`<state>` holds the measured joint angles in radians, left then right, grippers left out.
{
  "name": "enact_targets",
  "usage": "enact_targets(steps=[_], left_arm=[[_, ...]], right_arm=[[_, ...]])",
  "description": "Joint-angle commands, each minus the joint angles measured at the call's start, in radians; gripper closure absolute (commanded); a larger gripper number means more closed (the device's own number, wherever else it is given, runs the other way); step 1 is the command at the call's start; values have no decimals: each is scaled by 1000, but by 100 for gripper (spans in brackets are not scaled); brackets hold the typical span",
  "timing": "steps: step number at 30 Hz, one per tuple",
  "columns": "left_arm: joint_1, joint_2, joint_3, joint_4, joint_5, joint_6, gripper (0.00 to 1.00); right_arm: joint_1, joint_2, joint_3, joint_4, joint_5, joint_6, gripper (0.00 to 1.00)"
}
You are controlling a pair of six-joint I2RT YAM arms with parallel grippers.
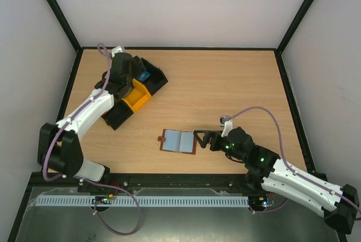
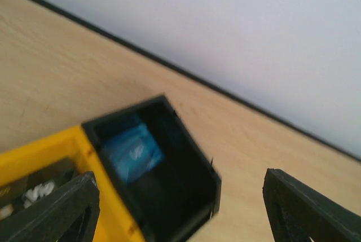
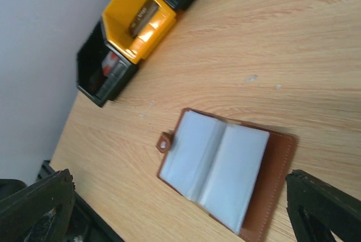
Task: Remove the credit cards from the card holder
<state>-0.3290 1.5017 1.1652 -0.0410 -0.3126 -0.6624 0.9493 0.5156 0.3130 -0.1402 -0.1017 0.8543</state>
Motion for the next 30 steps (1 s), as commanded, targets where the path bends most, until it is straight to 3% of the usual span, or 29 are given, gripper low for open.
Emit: enact_targets(steps=[1,5,13,22,30], left_arm=[[-9,-132,-138,-122,167,76,20],[-10,-251,-249,-159,350,66,22],[-113,-383,-458,-102,536,-39,30],[-273,-387,-594,45,613,-100,33],[-361,-264,-694,259,654,-185,35]], right_arm=[[3,59,22,-42,21,44,3],[3,118,11,4,-16,75,15],[4,227,-23,143,-103,145,55],[5,356,-45,248,-143,178,68],[5,468,-72,407,-188,198,78]])
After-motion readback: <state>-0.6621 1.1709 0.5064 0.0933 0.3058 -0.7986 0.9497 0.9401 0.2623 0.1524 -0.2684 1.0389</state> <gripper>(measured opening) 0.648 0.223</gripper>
